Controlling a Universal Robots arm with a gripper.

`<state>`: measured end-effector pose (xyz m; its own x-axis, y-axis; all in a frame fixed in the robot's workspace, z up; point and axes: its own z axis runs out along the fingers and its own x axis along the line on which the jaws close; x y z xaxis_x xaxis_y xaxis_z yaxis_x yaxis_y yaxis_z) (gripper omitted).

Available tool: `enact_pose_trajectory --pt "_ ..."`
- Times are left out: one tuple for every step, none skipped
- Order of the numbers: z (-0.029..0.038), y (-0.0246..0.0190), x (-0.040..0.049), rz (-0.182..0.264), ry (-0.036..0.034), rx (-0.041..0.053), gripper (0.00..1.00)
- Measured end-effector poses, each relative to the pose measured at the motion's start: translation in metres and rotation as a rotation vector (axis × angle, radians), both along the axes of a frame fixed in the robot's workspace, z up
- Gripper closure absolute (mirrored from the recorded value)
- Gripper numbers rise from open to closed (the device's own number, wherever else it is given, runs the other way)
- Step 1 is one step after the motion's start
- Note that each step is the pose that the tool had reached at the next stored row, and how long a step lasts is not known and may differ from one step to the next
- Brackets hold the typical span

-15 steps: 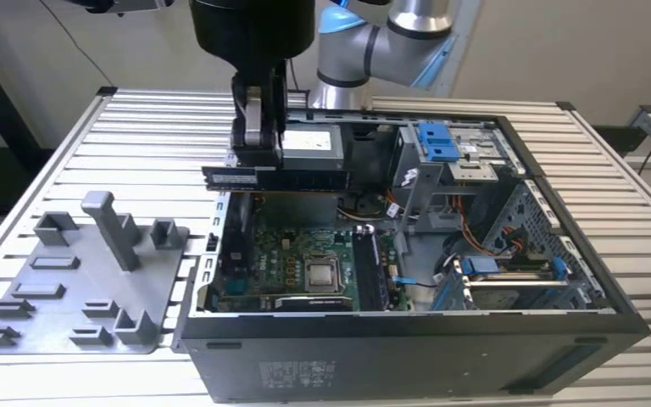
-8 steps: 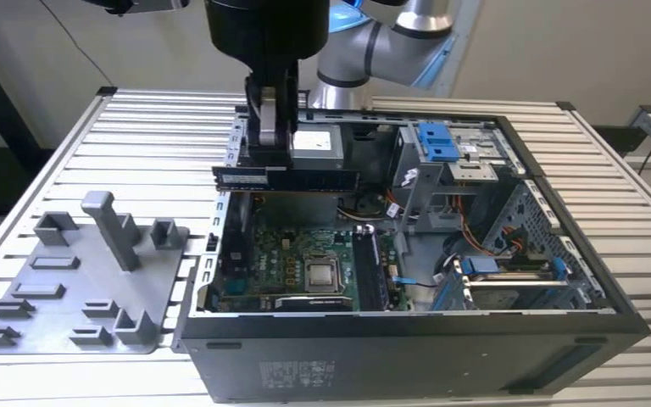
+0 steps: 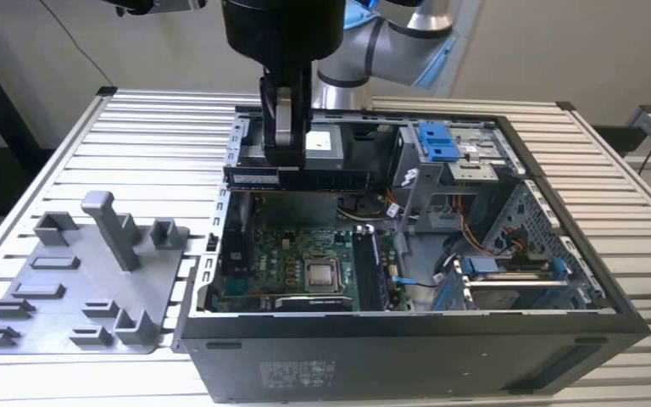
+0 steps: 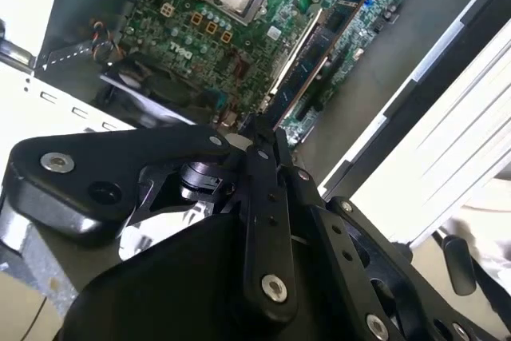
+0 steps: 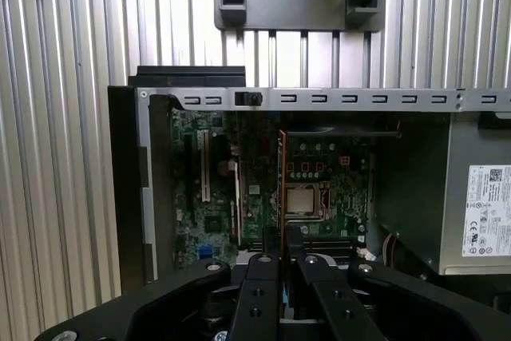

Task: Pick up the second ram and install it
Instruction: 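Pick up the second ram and move it above second insertion slot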

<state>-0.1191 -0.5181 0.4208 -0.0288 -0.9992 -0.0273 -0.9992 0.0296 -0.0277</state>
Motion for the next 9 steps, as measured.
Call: enact_pose_trajectory --pt "0.0000 0.0000 0.0012 0.000 0.0000 0.0000 0.86" --pt "0.0000 0.0000 0.0024 0.000 0.0000 -0.0001 0.86" --pt "0.0000 0.0000 0.0036 0.000 0.0000 0.0000 0.86" --pt "0.0000 0.0000 0.0048 0.000 0.0000 0.0000 0.86" --pt "0.0000 0.0000 0.0061 0.000 0.0000 0.0000 0.86" --pt "0.0000 0.0000 0.0072 0.000 0.0000 0.0000 0.86" --pt "0.0000 0.0000 0.0085 0.000 0.0000 0.0000 0.86" --pt "0.0000 0.0000 0.0097 0.000 0.0000 0.0000 0.86" --pt "0.0000 0.0000 0.0109 0.000 0.0001 -0.0001 0.86"
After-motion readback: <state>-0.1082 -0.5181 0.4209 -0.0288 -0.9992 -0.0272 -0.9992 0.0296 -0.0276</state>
